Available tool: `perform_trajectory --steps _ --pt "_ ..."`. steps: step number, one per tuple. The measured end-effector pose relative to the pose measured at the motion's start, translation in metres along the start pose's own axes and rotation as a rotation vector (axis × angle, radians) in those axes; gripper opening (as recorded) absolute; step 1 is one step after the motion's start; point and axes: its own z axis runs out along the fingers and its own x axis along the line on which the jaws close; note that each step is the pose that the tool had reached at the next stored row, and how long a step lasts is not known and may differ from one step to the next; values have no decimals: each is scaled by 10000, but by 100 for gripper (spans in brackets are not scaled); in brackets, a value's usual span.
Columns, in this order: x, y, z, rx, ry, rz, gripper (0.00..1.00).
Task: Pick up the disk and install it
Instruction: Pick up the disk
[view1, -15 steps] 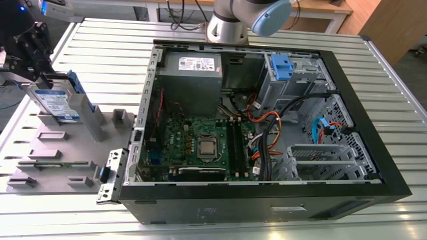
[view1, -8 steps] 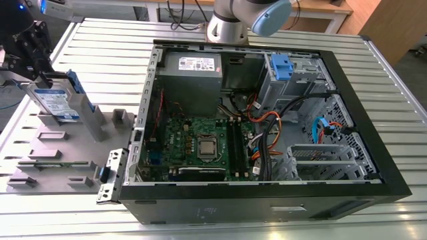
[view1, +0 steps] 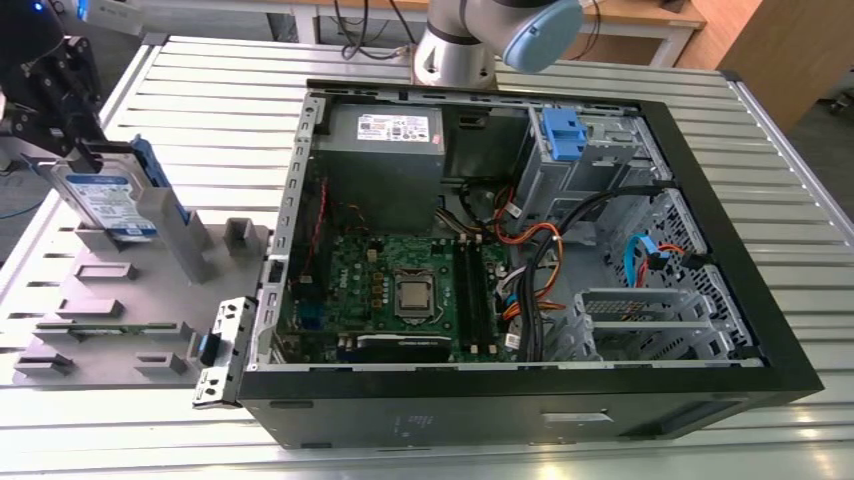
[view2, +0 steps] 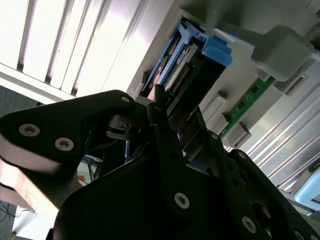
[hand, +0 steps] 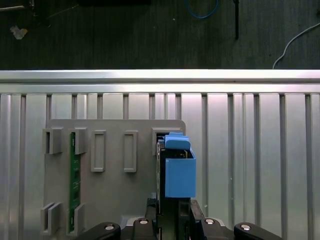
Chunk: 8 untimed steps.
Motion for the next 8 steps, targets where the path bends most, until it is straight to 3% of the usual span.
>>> perform_trajectory --steps 8 --pt "0 1 -66 3 -2 0 35"
